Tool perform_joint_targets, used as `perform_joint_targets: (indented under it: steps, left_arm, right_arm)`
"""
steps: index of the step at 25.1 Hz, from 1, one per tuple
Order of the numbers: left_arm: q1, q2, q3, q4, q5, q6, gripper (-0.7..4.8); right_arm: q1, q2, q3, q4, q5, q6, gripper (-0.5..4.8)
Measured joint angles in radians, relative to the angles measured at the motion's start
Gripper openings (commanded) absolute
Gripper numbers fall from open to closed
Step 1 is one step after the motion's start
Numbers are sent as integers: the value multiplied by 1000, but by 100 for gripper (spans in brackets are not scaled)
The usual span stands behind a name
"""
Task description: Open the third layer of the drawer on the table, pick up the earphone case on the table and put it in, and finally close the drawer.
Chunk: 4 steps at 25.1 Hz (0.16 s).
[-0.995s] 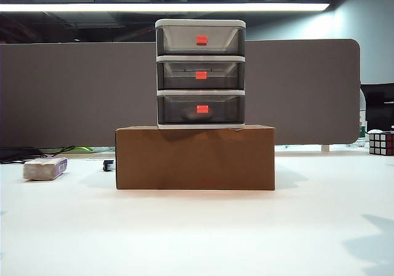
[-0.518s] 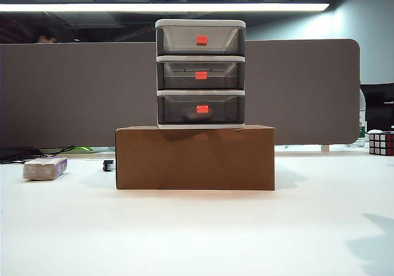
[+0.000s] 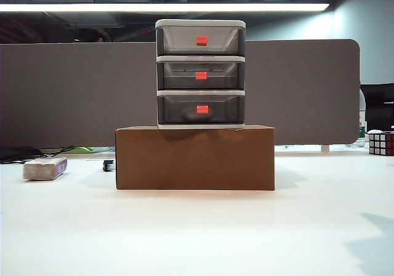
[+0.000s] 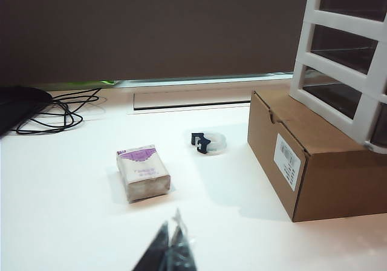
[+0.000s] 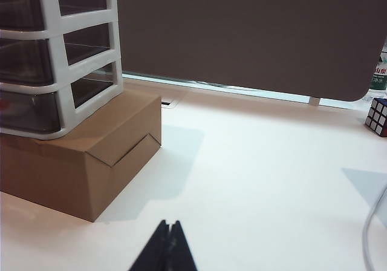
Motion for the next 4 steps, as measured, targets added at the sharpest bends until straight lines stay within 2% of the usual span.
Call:
perform_joint_targets:
  steps: [4]
  left_arm:
    - [0,0,0,0,0,0,-5]
  right_arm:
    - [0,0,0,0,0,0,-6]
